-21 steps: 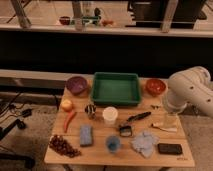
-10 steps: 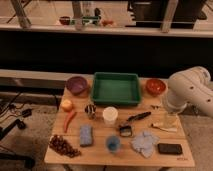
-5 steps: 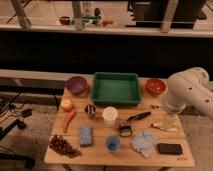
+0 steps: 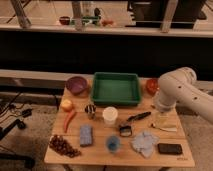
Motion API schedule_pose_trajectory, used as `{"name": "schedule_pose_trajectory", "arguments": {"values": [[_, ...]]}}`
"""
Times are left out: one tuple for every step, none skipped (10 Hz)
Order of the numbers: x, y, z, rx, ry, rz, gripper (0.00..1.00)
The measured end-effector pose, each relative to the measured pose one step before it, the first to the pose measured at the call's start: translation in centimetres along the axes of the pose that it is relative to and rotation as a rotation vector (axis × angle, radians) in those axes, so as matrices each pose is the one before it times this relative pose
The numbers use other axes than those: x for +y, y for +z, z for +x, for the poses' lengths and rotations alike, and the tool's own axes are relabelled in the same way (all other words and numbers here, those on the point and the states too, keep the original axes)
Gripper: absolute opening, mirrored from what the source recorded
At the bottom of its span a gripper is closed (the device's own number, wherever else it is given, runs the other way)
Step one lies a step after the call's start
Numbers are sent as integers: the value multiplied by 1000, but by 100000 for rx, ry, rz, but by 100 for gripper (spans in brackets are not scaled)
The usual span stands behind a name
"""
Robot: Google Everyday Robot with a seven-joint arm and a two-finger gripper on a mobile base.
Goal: Place brush in purple bowl
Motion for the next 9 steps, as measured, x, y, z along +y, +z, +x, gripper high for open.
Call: {"name": "schedule_pose_trajectory", "arguments": {"values": [[-286, 825, -46, -1211, 867, -1329, 80], [-211, 662, -24, -1376, 1094, -1309, 80], [-220, 841, 148, -1583, 1056, -1692, 80], [-391, 963, -45, -2084, 946, -1975, 80], [-288, 486, -94, -1220, 420, -1172, 80], [-507, 1056, -89, -2044, 793, -1849, 80], [-356, 749, -183, -1397, 188, -1285, 80], [-395, 1014, -238, -1607, 162, -1725, 80], [-407, 720, -240, -1417, 118, -1157, 80]]}}
